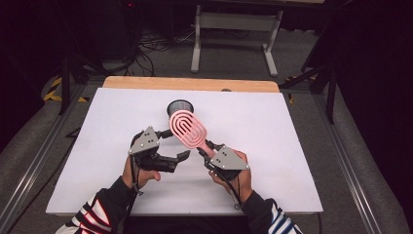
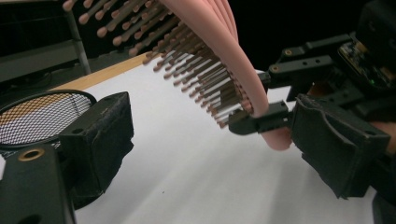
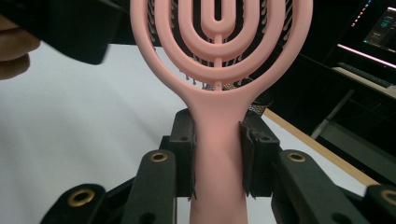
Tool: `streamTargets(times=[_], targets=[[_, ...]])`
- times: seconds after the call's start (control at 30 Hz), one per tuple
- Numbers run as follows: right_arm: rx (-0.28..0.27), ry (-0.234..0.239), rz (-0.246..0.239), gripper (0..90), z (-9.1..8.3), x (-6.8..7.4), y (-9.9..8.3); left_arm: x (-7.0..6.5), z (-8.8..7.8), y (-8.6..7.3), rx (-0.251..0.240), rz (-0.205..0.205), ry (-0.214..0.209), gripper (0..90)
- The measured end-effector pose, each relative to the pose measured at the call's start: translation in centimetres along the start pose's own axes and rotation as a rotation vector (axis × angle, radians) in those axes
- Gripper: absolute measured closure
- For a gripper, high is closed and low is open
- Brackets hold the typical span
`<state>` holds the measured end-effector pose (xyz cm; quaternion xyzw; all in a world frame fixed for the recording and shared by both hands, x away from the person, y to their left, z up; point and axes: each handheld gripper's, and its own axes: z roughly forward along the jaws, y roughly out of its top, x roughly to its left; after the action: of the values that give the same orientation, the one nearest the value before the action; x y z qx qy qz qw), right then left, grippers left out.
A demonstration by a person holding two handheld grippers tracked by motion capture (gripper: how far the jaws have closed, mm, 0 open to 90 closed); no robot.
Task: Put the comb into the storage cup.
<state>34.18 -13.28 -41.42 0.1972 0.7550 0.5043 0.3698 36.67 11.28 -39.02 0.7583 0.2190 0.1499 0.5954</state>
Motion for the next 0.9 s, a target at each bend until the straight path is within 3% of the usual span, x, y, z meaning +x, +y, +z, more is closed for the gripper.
streamTargets(times=[0.3,0.47,0.67,0.9], targets=[[0.000,-0.008,-0.022,69.8,0.1,0.5,0.0,-0.3,1.4,0.6,-0.014,-0.055,0.028,20.1],[0.001,-0.015,-0.021,69.8,0.2,0.6,-0.1,-0.4,1.6,0.8,-0.062,-0.083,0.018,24.3],[0.003,-0.025,0.004,69.8,0.3,0.6,-0.2,-0.2,1.5,1.1,-0.121,-0.124,0.035,36.4],[-0.001,-0.043,0.016,69.8,0.3,0.5,-0.3,0.2,1.6,1.3,-0.175,-0.174,0.011,48.3]])
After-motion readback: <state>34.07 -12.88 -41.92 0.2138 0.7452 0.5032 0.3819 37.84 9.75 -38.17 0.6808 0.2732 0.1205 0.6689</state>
